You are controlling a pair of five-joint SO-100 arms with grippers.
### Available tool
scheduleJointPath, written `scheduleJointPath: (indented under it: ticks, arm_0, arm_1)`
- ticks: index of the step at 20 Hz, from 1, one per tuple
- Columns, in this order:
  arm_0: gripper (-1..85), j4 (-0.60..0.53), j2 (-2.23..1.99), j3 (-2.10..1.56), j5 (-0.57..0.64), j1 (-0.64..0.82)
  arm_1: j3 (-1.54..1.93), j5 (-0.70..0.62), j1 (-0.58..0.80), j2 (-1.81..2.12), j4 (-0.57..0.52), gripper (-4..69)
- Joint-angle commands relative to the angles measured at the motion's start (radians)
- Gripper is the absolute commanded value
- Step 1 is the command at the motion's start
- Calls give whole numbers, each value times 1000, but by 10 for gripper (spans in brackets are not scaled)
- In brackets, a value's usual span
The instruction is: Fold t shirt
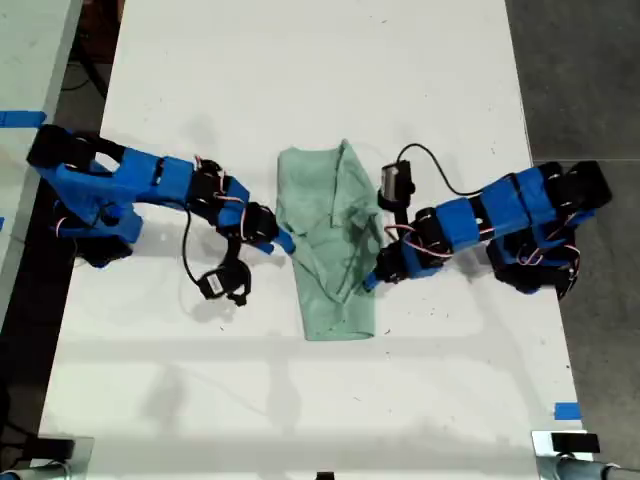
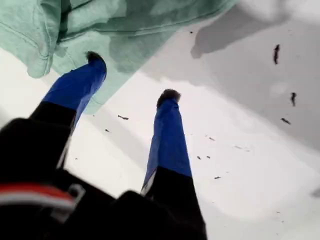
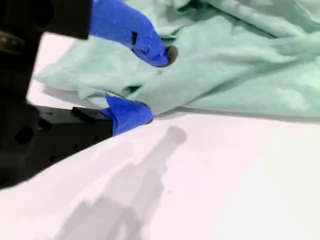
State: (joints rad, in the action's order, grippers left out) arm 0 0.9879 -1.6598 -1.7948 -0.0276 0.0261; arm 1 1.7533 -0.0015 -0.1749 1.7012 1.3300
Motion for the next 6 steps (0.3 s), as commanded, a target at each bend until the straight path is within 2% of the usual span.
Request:
scheduleJointPath:
  ticks: [1,6]
  arm_0:
    - [161,20,245,288,-8,-58]
    - [152,28,456,537,41,-91]
  arm_1:
    - [-249,63,-83,-158,34,229]
    - [-408,110,-140,-342,34,223]
